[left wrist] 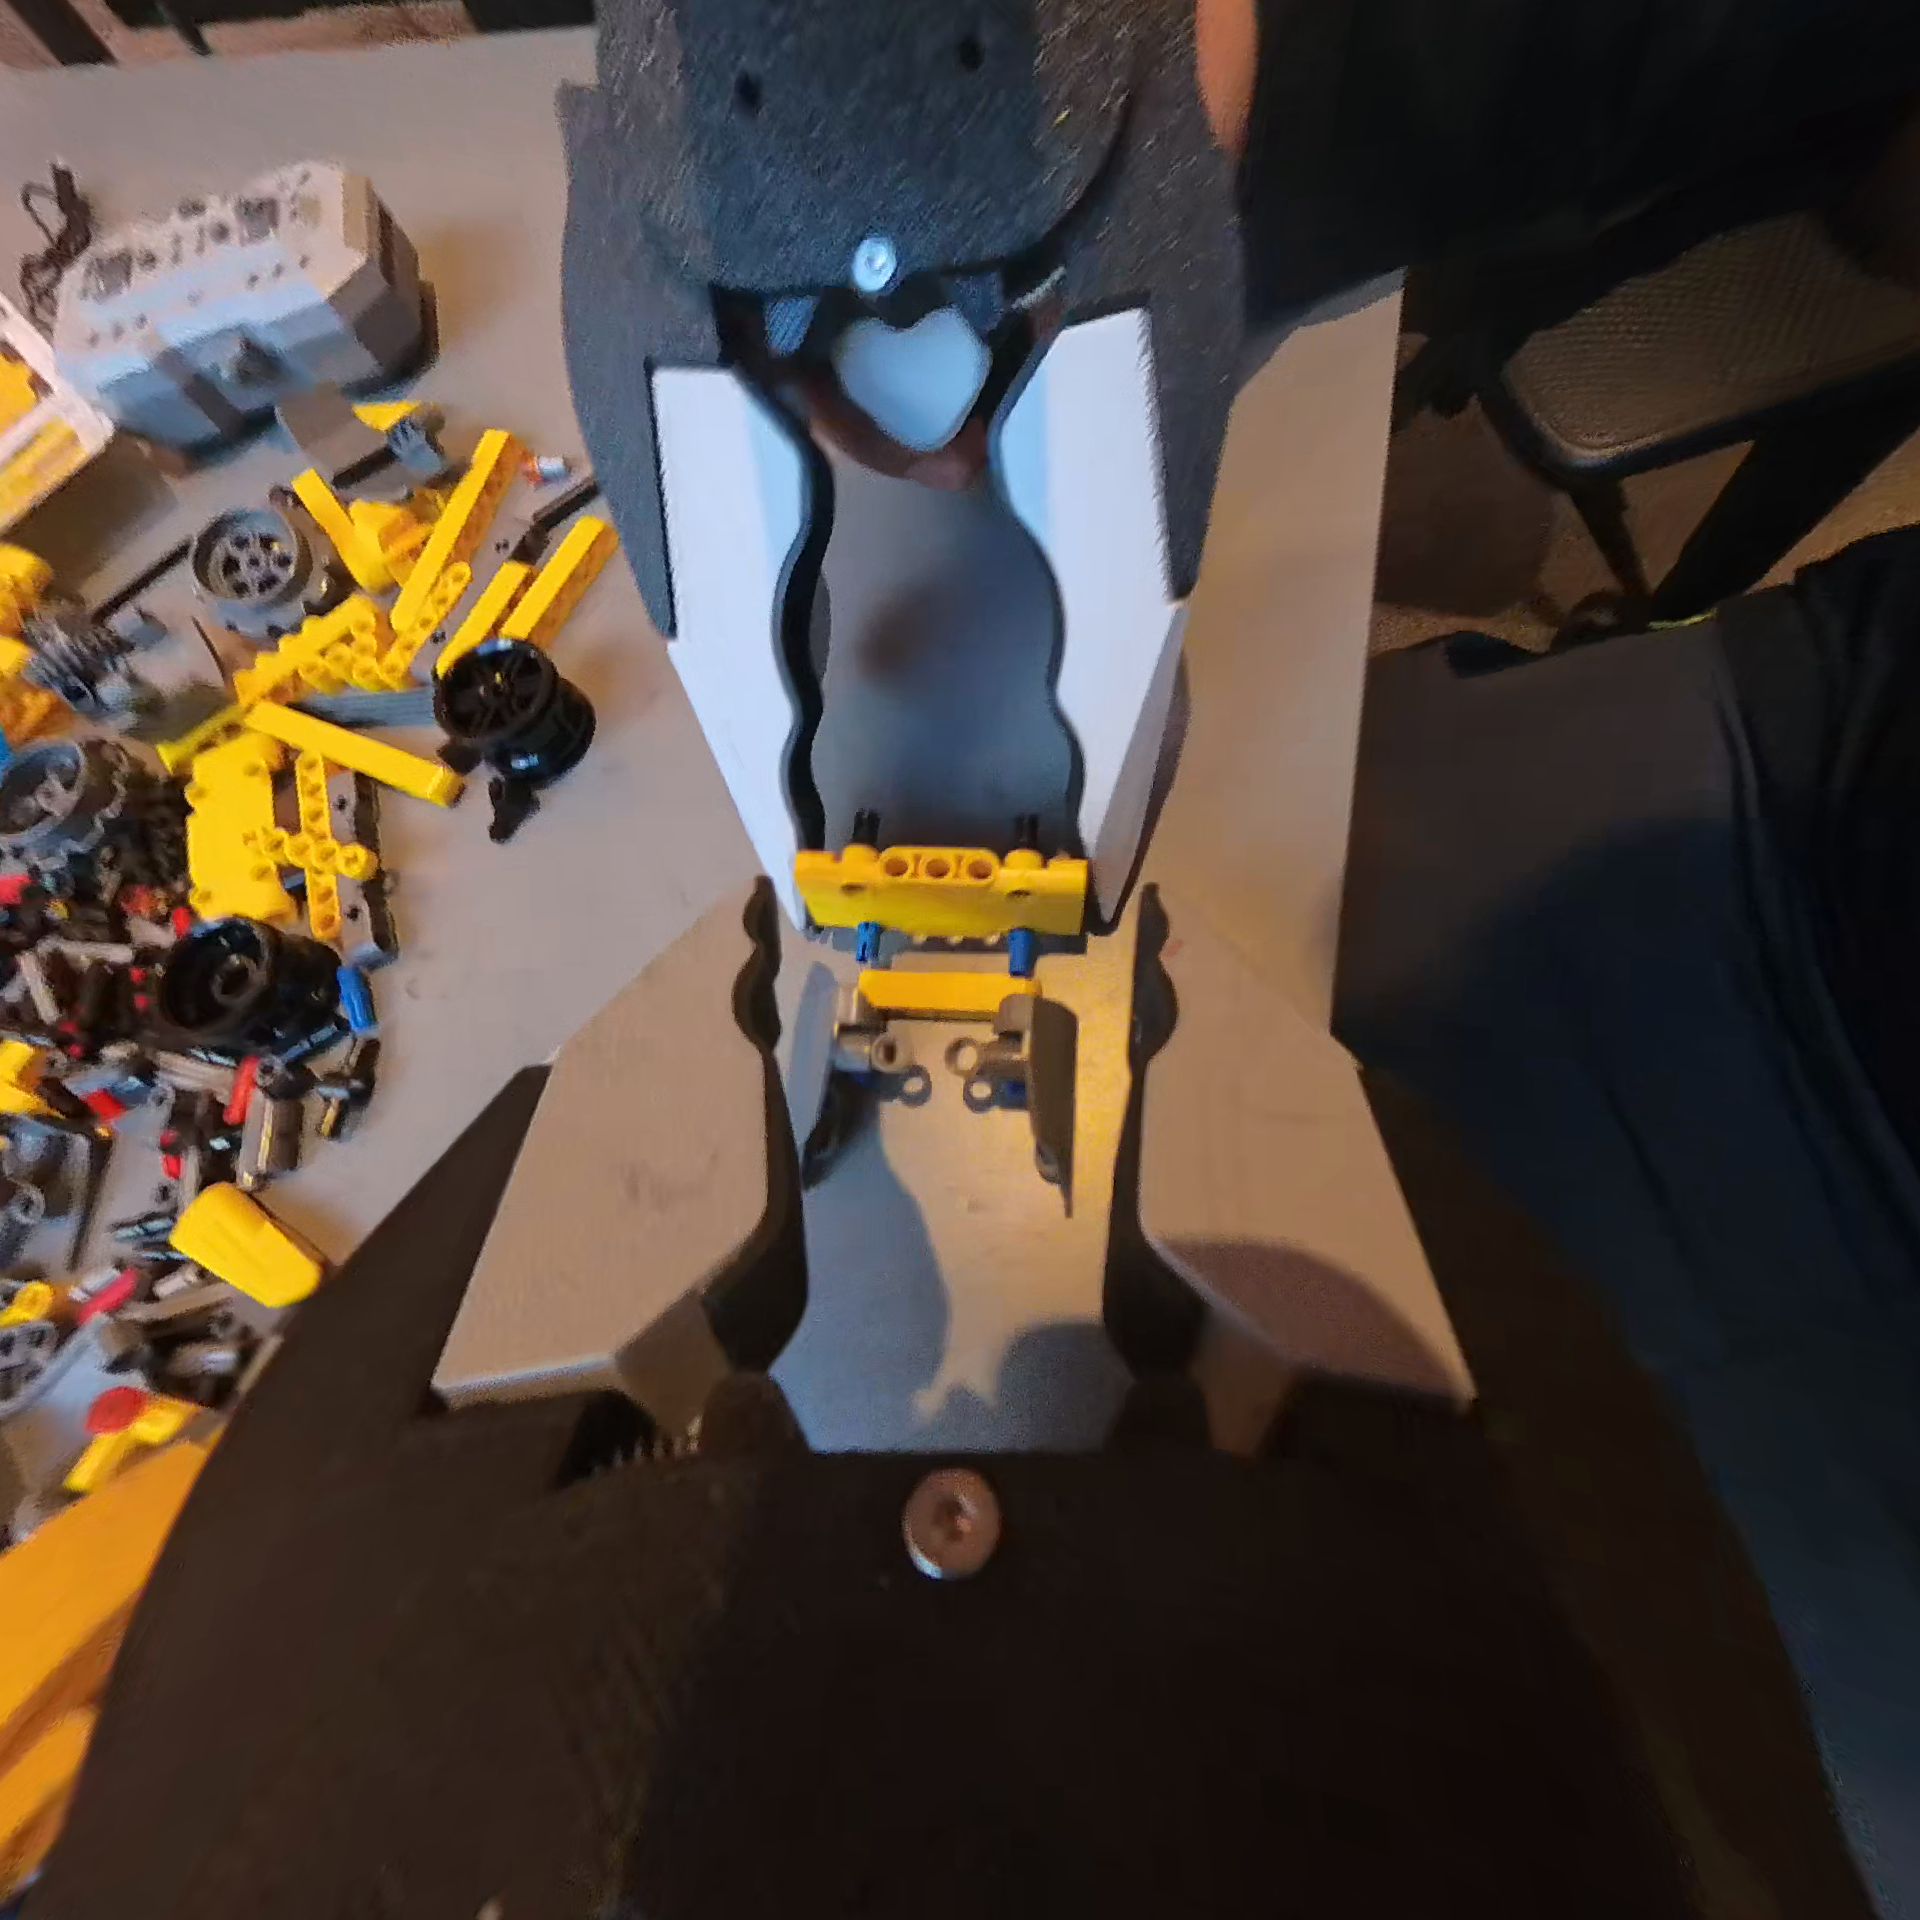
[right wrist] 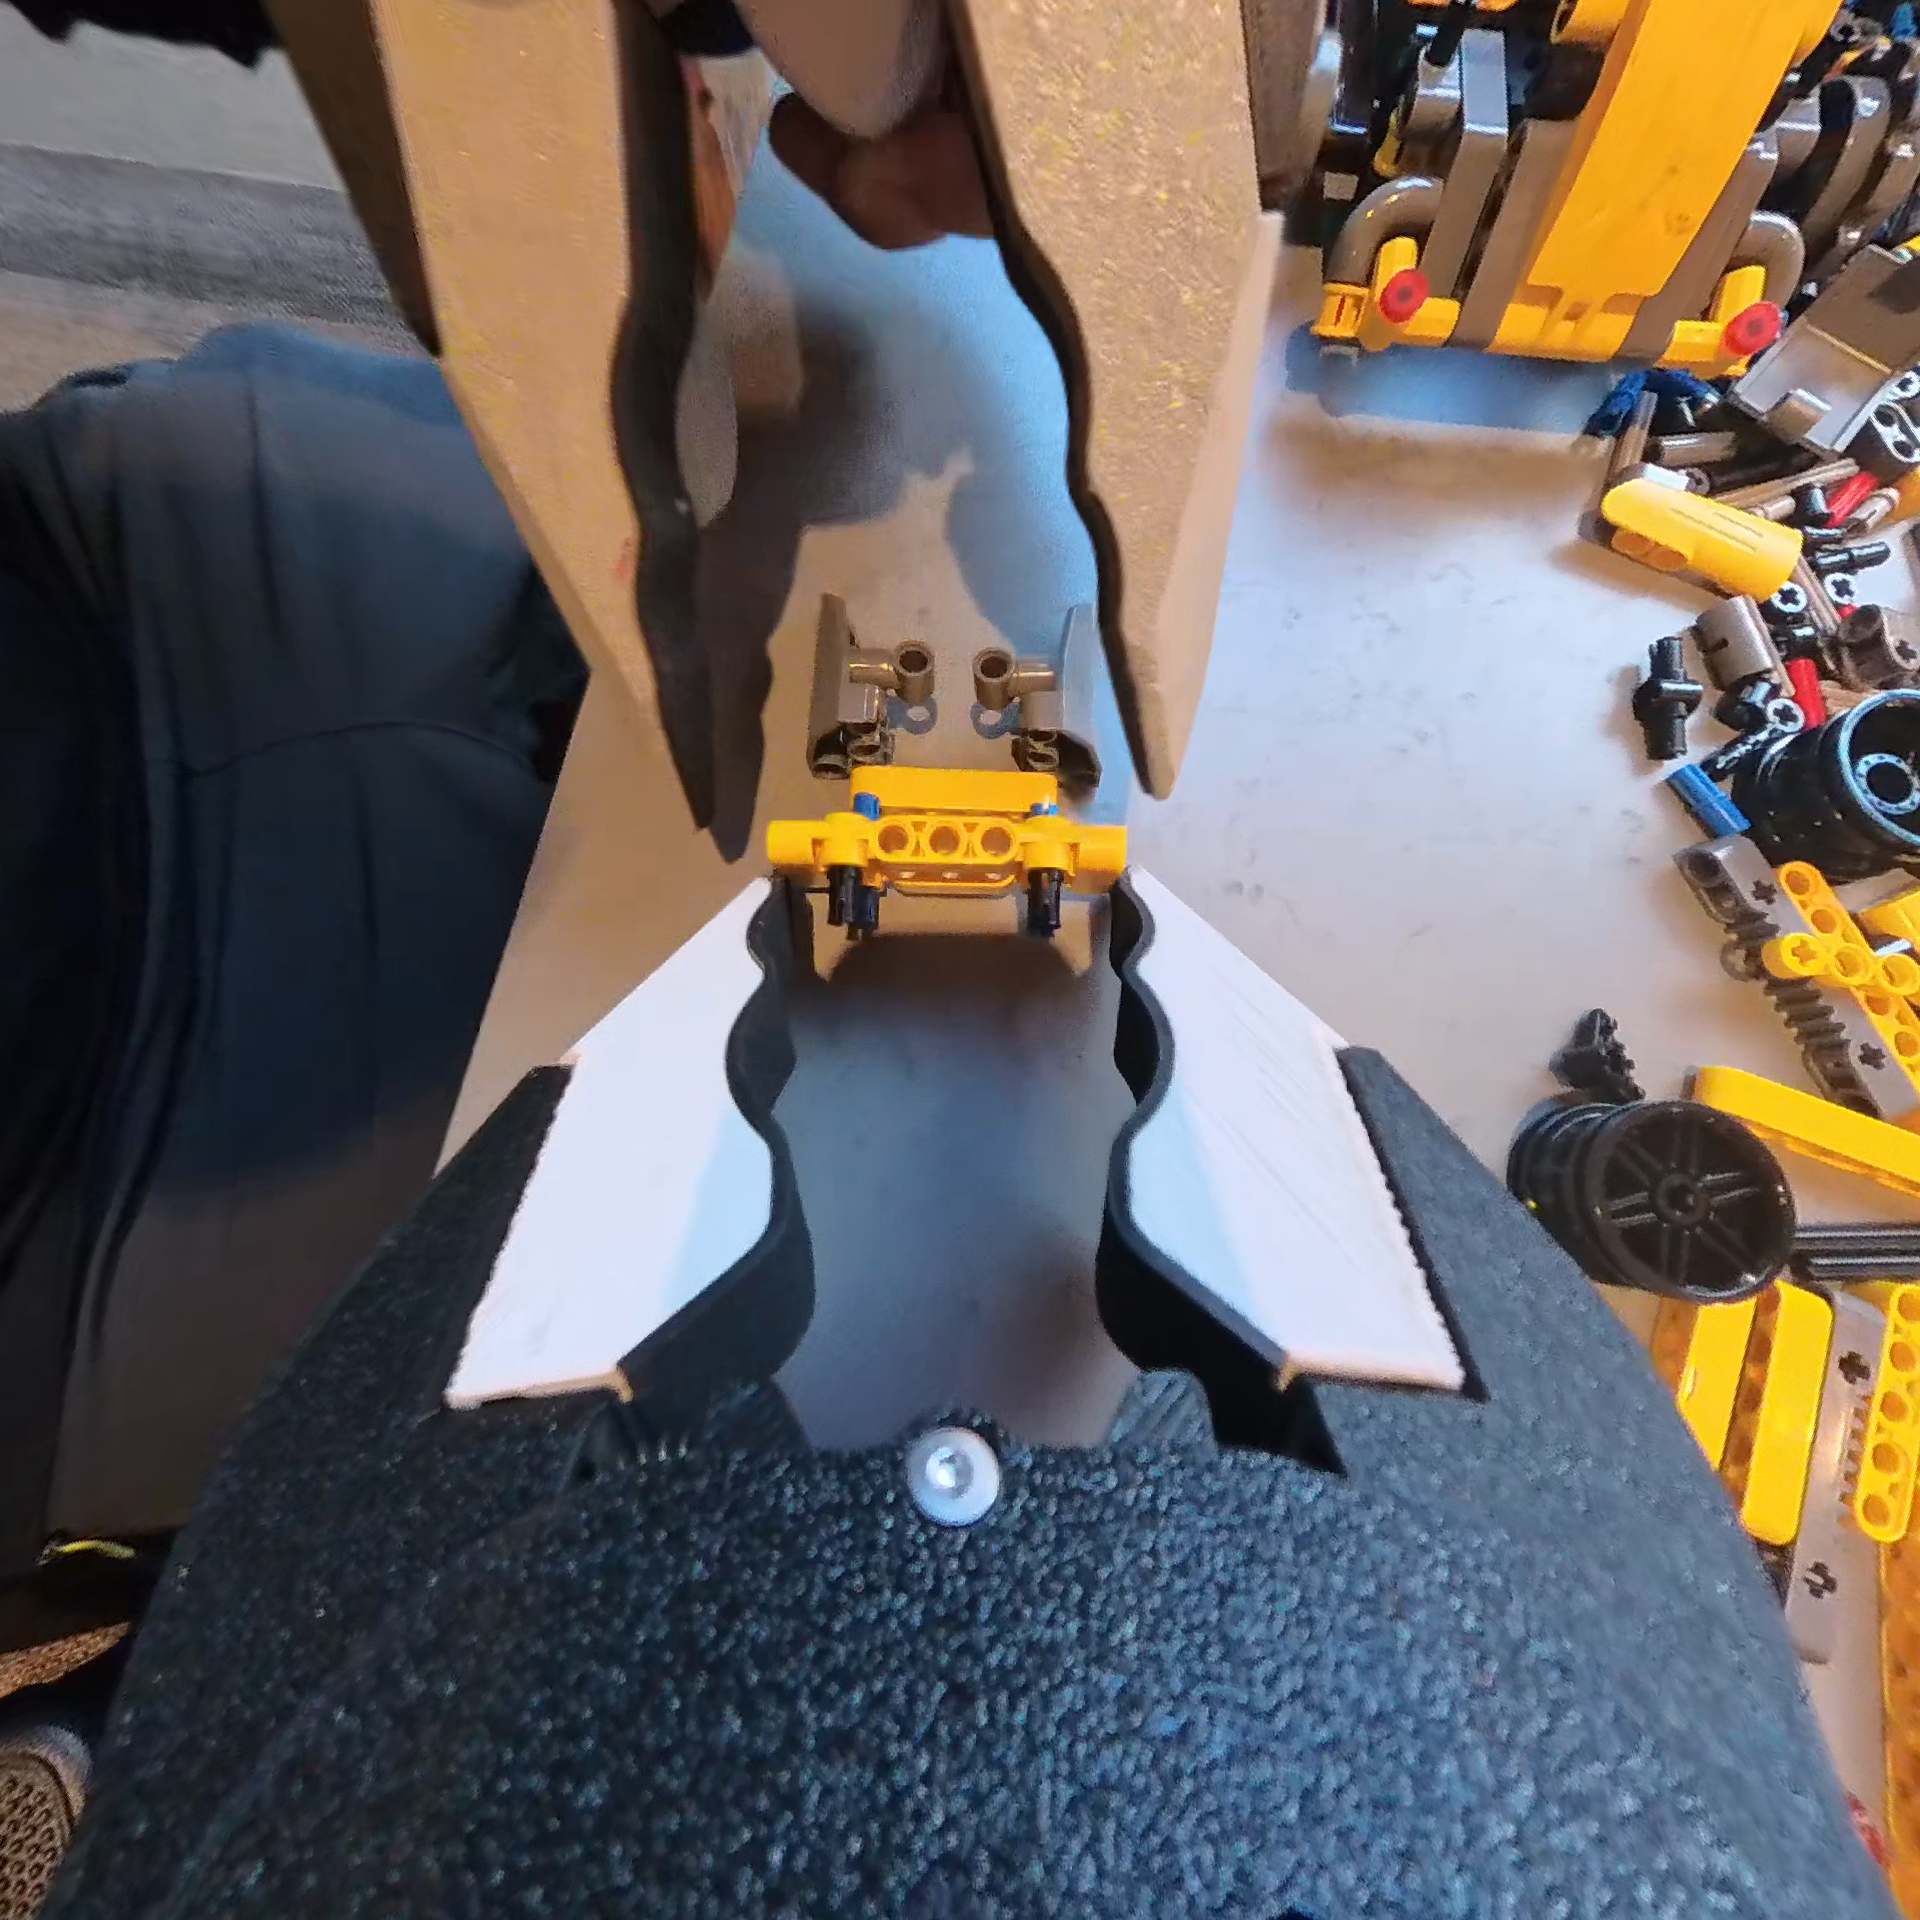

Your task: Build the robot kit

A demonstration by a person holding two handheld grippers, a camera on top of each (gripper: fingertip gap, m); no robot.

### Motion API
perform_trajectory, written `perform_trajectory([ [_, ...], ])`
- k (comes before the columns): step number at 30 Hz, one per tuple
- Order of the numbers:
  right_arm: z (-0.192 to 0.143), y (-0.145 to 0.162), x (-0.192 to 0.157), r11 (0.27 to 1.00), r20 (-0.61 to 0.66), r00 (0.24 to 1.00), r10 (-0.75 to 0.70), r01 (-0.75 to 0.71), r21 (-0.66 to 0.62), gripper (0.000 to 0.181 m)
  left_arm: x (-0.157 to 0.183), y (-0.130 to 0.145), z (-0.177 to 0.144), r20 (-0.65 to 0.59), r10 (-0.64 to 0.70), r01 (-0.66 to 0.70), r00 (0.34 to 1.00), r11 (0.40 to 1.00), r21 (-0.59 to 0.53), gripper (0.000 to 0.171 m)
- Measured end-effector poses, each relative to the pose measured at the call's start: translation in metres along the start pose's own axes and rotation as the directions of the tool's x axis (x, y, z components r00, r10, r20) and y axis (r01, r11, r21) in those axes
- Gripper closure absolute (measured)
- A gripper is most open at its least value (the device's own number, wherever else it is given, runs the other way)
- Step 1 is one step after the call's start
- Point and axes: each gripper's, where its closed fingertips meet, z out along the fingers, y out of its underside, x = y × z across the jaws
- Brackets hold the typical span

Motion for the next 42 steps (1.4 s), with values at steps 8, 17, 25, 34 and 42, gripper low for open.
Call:
perform_trajectory([
  [8, -0.001, 0.001, -0.003, 1.0, -0.005, 1.0, -0.021, 0.021, 0.0, 0.12, 0.004, -0.005, 0.006, -0.054, 0.011, -0.017, 0.999, 0.993, -0.117, 0.119],
  [17, -0.002, 0.002, -0.004, 1.0, 0.005, 1.0, -0.007, 0.008, -0.003, 0.12, 0.001, -0.003, 0.009, -0.048, -0.025, 0.018, 0.999, 0.99, -0.142, 0.118],
  [25, -0.003, 0.003, -0.004, 1.0, 0.014, 1.0, 0.0, 0.0, -0.005, 0.12, 0.002, 0.012, 0.017, -0.063, 0.004, -0.018, 0.998, 0.972, -0.234, 0.108],
  [34, -0.005, 0.005, -0.006, 1.0, 0.007, 1.0, -0.03, 0.03, -0.001, 0.12, 0.003, 0.012, 0.017, -0.077, 0.005, -0.023, 0.997, 0.972, -0.235, 0.112],
  [42, -0.013, 0.013, -0.003, 1.0, 0.01, 1.0, -0.011, 0.011, -0.009, 0.118, 0.002, 0.013, 0.017, -0.075, -0.003, -0.015, 0.997, 0.973, -0.23, 0.112],
])
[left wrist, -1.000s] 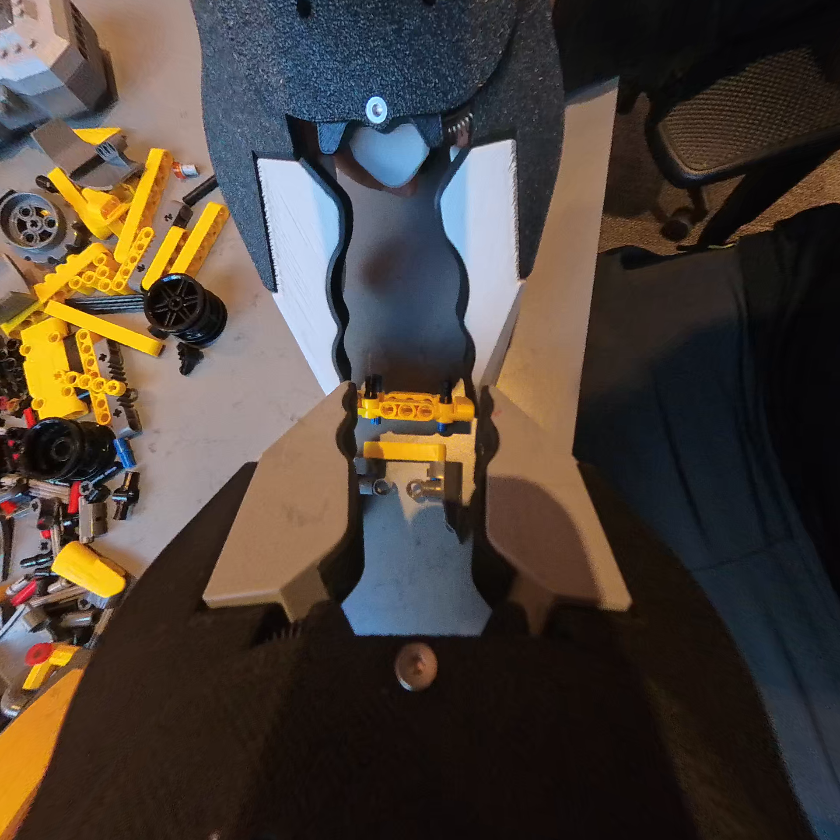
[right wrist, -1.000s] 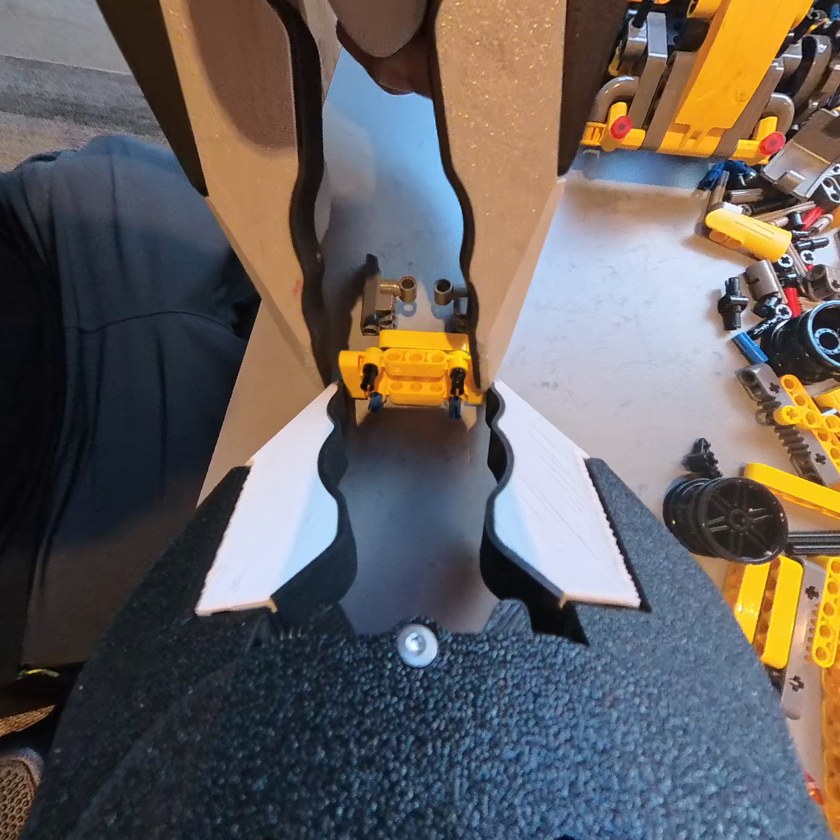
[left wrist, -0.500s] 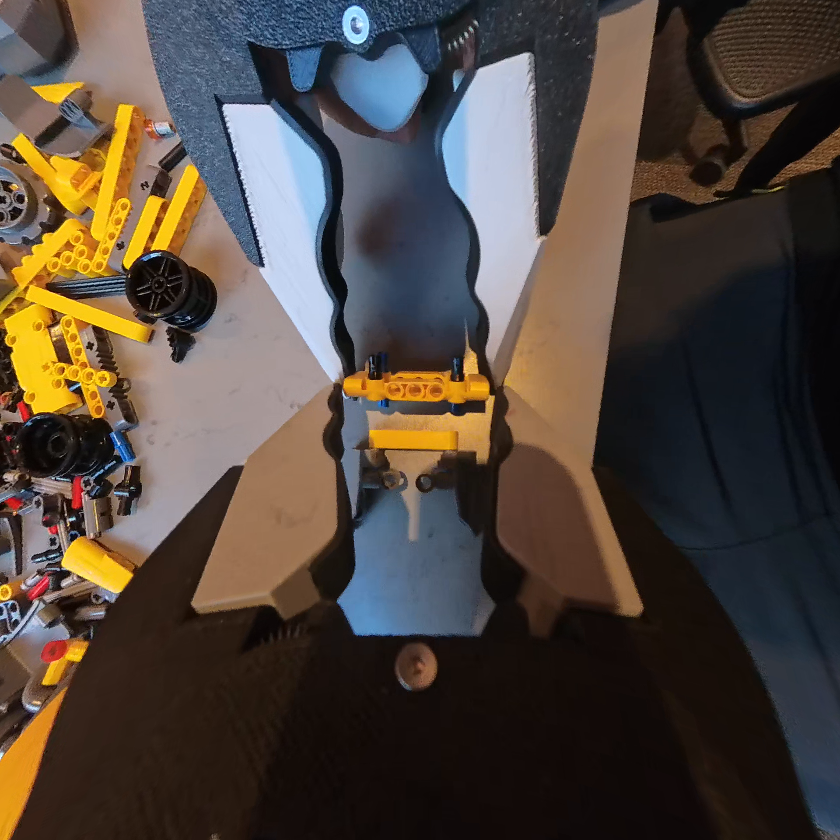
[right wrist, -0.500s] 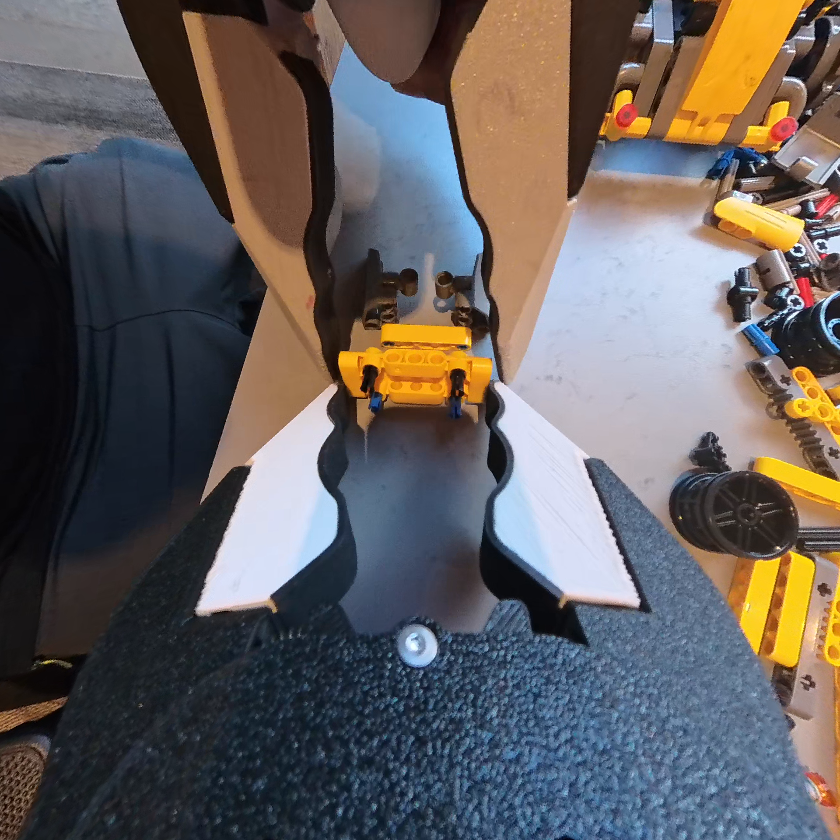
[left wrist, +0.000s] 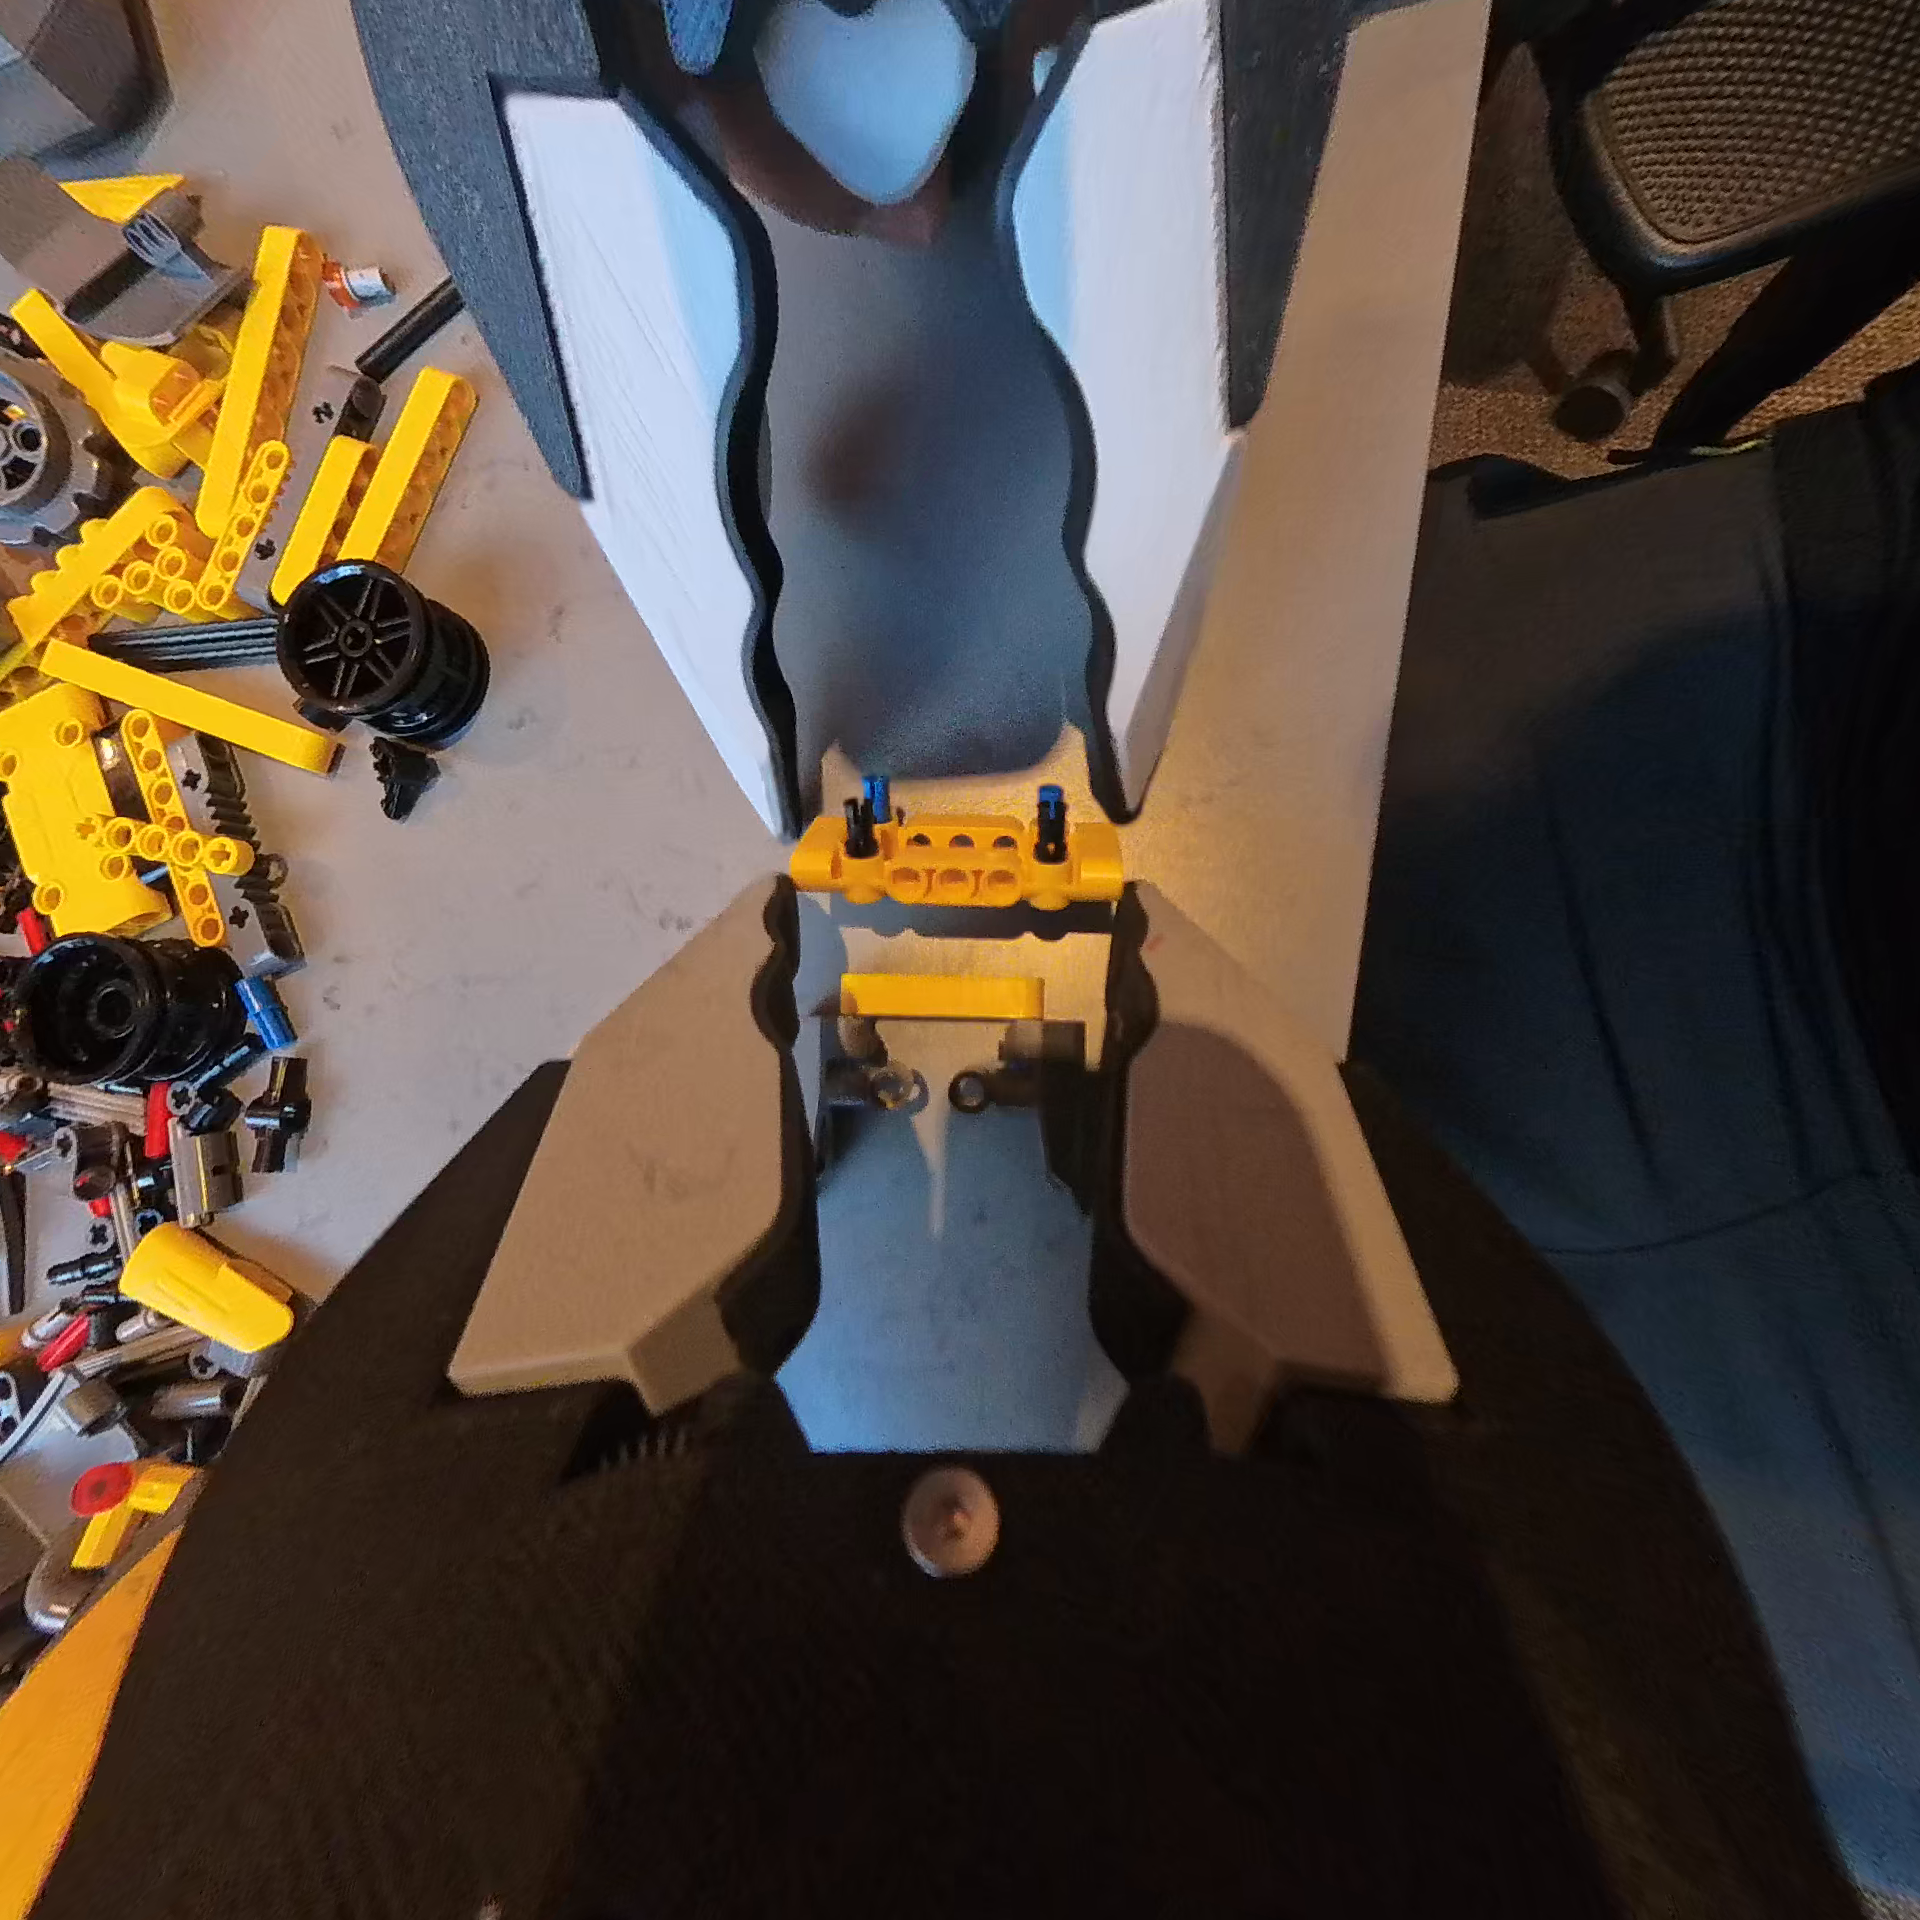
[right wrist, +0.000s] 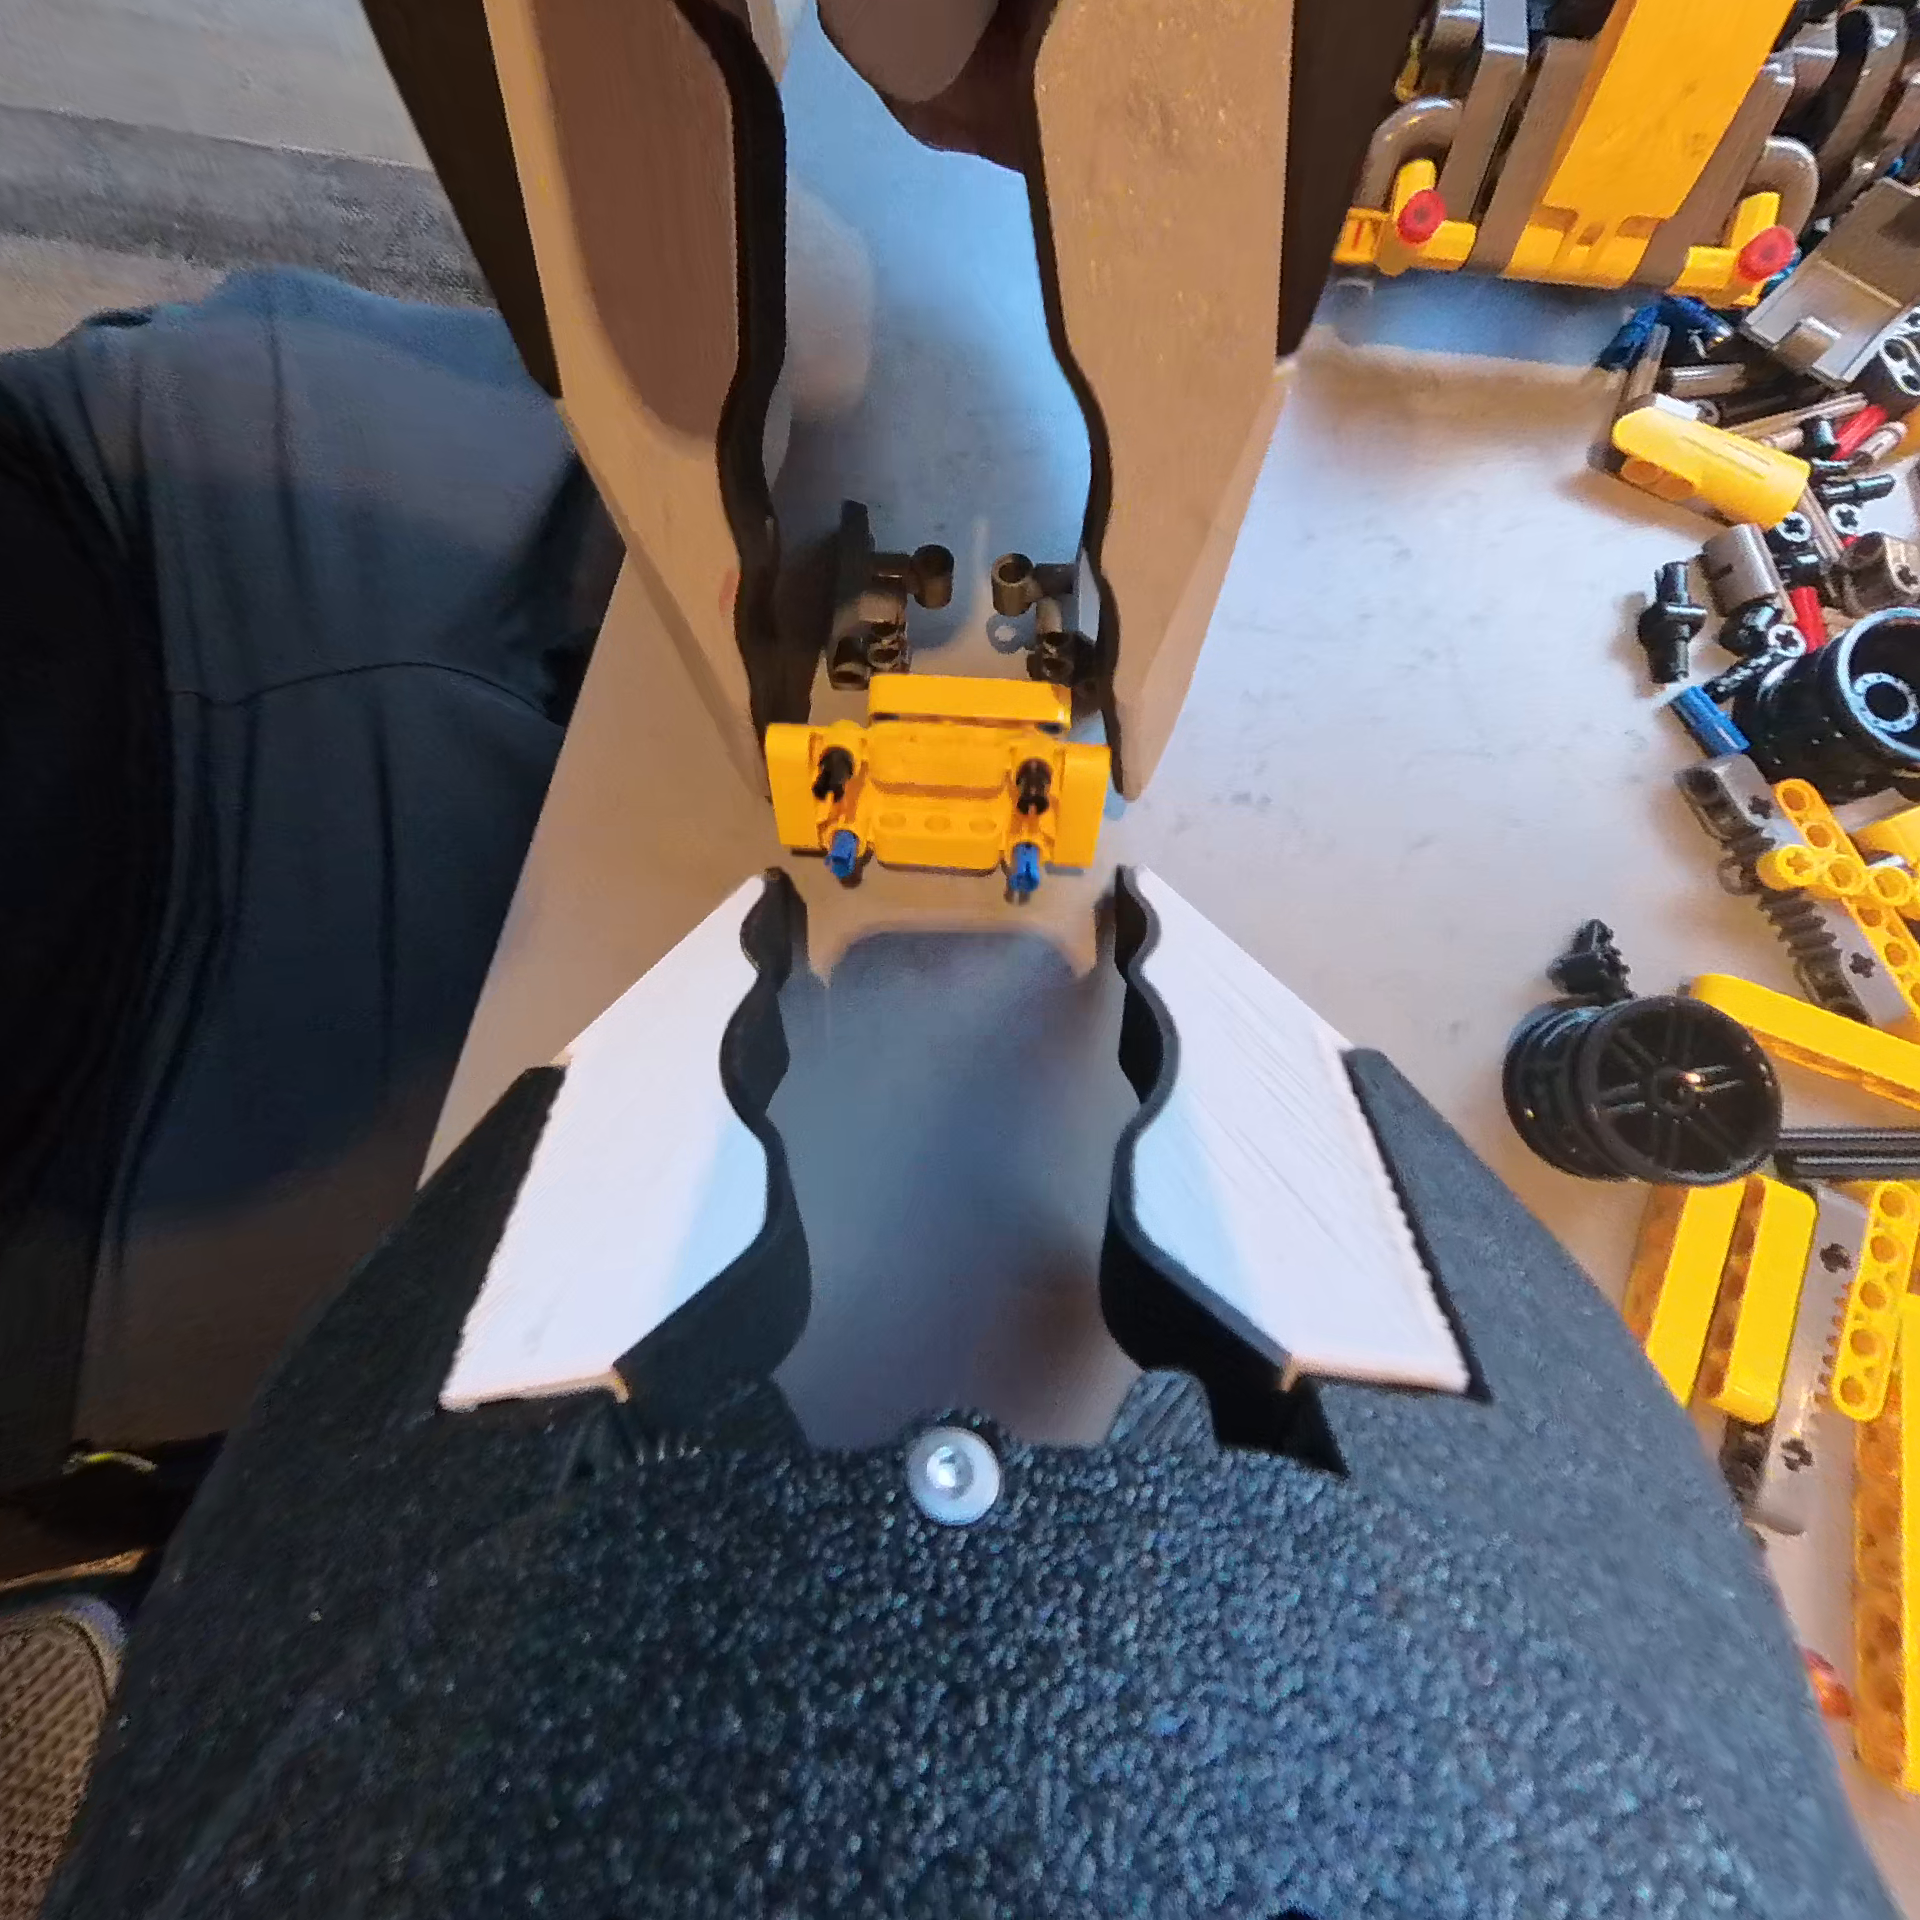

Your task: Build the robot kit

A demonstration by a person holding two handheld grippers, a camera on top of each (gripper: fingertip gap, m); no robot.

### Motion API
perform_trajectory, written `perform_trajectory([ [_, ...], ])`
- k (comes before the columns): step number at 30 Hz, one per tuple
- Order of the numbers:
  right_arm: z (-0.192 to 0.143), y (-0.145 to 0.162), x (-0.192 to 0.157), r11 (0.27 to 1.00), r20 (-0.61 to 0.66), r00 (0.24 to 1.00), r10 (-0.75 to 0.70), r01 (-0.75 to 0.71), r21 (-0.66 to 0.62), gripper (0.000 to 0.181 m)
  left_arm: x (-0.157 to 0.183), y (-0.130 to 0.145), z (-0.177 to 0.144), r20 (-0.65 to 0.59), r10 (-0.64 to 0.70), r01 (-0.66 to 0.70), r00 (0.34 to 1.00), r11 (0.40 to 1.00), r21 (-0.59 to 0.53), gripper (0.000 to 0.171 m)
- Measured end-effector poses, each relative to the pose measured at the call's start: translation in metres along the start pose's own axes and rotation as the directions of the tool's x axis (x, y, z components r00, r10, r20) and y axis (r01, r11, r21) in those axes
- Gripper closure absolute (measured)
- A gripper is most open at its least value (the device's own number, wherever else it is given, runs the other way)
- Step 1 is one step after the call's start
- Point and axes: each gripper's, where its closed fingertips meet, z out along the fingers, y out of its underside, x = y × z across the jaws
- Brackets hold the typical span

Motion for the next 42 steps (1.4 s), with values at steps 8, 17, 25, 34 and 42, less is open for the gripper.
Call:
perform_trajectory([
  [8, -0.008, 0.004, 0.006, 1.0, -0.054, 0.998, -0.023, 0.023, 0.01, 0.137, 0.003, -0.002, 0.002, -0.009, 0.009, -0.01, 1.0, 1.0, -0.007, 0.112],
  [17, -0.003, 0.002, -0.001, 1.0, 0.0, 1.0, 0.029, -0.029, 0.007, 0.146, 0.004, -0.003, 0.005, -0.023, 0.001, 0.0, 1.0, 1.0, 0.01, 0.112],
  [25, -0.003, 0.001, -0.002, 1.0, -0.011, 1.0, 0.018, -0.018, 0.011, 0.143, 0.003, -0.003, 0.005, -0.015, 0.001, -0.001, 1.0, 1.0, 0.01, 0.112],
  [34, 0.0, -0.001, -0.006, 1.0, 0.004, 1.0, 0.009, -0.009, 0.008, 0.14, 0.004, -0.005, 0.005, -0.019, 0.006, -0.005, 1.0, 0.999, 0.039, 0.112],
  [42, 0.003, -0.003, -0.005, 1.0, -0.003, 1.0, 0.026, -0.026, 0.007, 0.14, 0.003, -0.005, 0.005, -0.018, -0.009, 0.01, 1.0, 0.999, 0.051, 0.113],
])
